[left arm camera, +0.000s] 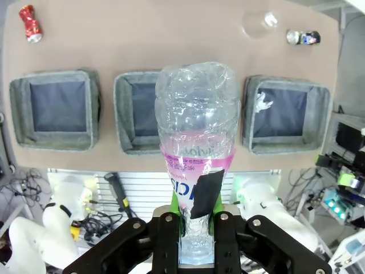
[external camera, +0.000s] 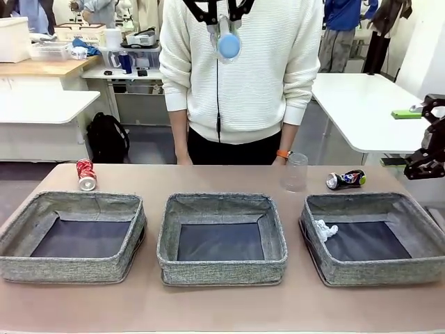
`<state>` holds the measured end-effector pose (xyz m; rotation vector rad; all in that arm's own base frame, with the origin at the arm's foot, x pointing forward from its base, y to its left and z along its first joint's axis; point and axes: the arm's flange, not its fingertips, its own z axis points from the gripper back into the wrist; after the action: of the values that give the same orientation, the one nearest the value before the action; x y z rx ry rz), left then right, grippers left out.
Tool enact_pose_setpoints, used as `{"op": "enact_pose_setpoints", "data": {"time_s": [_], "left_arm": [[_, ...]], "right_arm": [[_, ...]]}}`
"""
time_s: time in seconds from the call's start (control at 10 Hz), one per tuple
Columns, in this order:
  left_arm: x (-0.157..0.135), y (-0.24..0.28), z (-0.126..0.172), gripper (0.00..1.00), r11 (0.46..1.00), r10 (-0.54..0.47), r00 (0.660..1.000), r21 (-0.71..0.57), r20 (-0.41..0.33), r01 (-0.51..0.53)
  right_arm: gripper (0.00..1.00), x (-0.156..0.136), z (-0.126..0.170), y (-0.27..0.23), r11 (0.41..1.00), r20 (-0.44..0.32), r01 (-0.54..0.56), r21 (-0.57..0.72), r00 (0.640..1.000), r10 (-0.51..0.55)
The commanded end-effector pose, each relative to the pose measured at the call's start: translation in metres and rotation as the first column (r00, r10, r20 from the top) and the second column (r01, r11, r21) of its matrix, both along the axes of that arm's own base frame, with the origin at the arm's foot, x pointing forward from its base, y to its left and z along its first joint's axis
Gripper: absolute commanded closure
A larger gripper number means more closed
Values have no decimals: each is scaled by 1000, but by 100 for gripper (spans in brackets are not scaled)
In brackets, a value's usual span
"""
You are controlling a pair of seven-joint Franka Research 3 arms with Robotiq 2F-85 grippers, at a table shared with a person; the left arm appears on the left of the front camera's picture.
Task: Sort the waste into the appropriate baskets.
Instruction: Pick up the waste item pointed out by the person, then place the picked waste into the Fabric basket indicated by the person.
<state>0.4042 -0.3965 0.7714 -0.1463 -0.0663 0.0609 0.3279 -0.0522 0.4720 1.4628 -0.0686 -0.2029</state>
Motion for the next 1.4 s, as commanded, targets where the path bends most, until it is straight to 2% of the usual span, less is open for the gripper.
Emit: {"op": "enact_pose_setpoints", "data": {"time_s": [0.0, 1.3], "left_arm": [[-1, 3, 3, 80, 1000, 1, 1000, -21, -3, -1], [-1, 3, 3, 80, 1000, 1, 1000, -21, -3, -1]], "right_arm": [[0, -2, 5, -1, 1000, -20, -4, 2, 1000, 4], [0, -2, 5, -1, 1000, -20, -4, 2, 1000, 4]]}}
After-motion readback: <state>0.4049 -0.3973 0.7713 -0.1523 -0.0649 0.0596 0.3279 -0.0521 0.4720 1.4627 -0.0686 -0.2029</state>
